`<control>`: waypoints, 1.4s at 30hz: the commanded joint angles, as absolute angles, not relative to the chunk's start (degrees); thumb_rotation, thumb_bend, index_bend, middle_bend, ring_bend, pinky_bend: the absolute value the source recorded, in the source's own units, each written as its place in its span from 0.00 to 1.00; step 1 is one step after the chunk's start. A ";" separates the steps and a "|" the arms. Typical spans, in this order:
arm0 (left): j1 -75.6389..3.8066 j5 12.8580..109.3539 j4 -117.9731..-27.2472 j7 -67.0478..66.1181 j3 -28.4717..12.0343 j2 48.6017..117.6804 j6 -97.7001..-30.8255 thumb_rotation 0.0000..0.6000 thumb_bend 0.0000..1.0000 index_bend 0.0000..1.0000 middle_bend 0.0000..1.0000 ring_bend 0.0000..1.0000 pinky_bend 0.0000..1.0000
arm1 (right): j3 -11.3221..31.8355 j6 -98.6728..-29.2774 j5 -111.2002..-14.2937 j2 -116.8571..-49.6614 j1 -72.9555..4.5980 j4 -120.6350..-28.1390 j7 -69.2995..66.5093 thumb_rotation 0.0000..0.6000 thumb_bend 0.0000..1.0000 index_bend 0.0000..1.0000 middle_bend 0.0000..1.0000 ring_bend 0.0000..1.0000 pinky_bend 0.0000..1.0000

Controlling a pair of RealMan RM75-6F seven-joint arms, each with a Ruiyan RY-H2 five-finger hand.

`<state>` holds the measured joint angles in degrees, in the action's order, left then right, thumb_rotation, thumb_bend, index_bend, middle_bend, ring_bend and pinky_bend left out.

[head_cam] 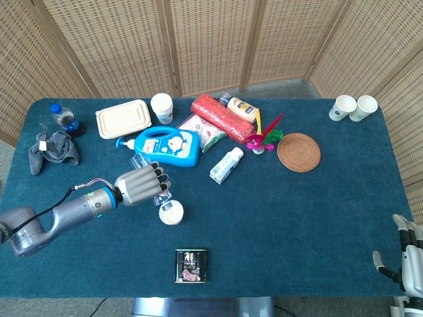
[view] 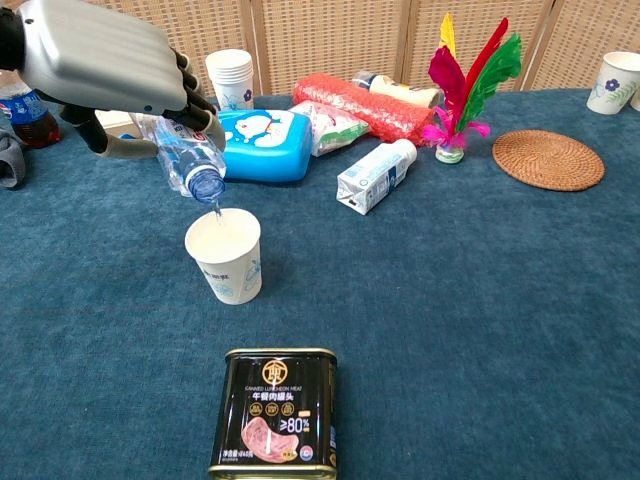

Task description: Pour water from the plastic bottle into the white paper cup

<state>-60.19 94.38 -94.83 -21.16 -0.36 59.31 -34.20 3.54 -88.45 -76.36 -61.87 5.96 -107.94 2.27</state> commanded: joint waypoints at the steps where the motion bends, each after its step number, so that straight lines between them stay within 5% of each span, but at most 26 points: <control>1: -59.30 92.45 -94.97 -19.39 -0.61 59.83 -34.79 1.00 0.69 0.31 0.29 0.33 0.44 | 3.55 -88.50 -76.40 -61.87 5.96 -108.03 2.38 0.98 0.40 0.00 0.09 0.00 0.00; 23: -52.46 88.17 -93.69 -7.29 0.35 63.89 -42.37 1.00 0.69 0.28 0.28 0.33 0.44 | 3.70 -87.84 -76.17 -61.67 5.43 -108.90 3.80 0.99 0.40 0.00 0.09 0.00 0.00; 42: -39.98 85.21 -93.42 15.37 -0.09 65.11 -58.19 1.00 0.68 0.28 0.30 0.34 0.44 | 3.99 -86.79 -76.40 -61.47 4.10 -110.44 5.73 0.98 0.40 0.00 0.09 0.00 0.00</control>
<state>-42.10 85.87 -93.30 12.13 0.08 65.00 -55.96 3.97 -86.81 -76.41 -61.46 4.11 -110.43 5.72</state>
